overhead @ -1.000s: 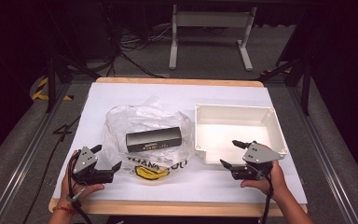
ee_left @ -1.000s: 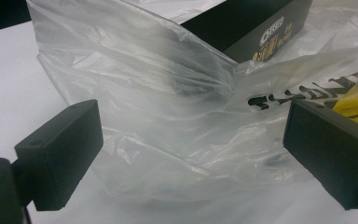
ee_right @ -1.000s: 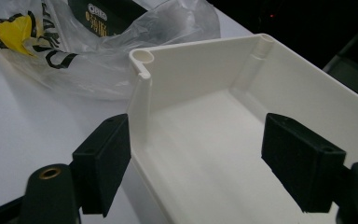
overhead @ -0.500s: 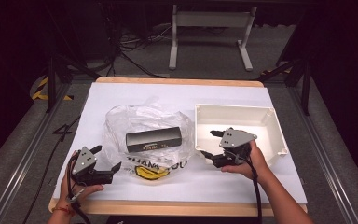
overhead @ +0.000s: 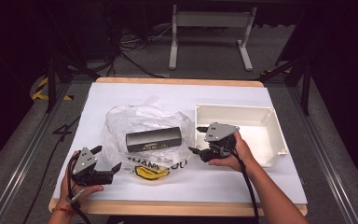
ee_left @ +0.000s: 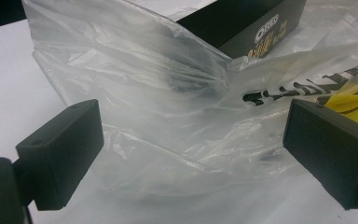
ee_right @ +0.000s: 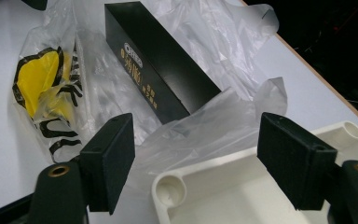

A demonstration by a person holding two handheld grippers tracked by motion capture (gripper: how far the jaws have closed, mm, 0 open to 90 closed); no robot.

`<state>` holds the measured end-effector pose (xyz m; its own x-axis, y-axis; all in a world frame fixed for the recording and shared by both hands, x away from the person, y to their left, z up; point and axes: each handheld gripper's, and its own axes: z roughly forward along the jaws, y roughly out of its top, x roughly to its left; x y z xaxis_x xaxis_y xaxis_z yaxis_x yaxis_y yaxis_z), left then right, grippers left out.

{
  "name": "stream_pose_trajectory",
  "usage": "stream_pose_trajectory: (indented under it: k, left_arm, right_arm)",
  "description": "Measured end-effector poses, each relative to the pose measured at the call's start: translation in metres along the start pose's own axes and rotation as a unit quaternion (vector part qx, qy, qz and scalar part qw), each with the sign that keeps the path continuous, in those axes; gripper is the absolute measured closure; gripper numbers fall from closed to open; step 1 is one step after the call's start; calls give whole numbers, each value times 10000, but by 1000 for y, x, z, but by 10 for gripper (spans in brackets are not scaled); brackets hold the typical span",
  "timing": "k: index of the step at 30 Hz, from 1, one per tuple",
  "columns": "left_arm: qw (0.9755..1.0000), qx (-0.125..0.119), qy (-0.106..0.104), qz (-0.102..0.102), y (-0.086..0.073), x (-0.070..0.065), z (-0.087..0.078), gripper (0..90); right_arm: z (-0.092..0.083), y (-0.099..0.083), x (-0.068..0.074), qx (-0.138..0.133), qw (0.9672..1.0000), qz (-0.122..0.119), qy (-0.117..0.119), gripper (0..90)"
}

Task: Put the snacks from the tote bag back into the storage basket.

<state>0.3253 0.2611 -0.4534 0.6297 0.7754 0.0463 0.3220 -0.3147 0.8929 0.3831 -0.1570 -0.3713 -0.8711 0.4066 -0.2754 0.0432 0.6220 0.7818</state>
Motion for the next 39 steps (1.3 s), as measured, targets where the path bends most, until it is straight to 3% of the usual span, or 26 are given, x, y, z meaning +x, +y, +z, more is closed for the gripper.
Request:
stream_pose_trajectory:
  k: [18, 27, 39]
  left_arm:
    - [10000, -17, 4, -12, -2, 1, -3, 59]
    - [10000, 10, 26, -43, -4, 1, -6, 60]
    - [9999, 19, 76, -96, -9, -1, -13, 60]
  right_arm:
    - [21, 23, -10, 128, 9994, -206, 231, 316]
    - [37, 33, -12, 475, 9966, -499, 454, 326]
    - [55, 45, -18, 711, 9927, -688, 696, 327]
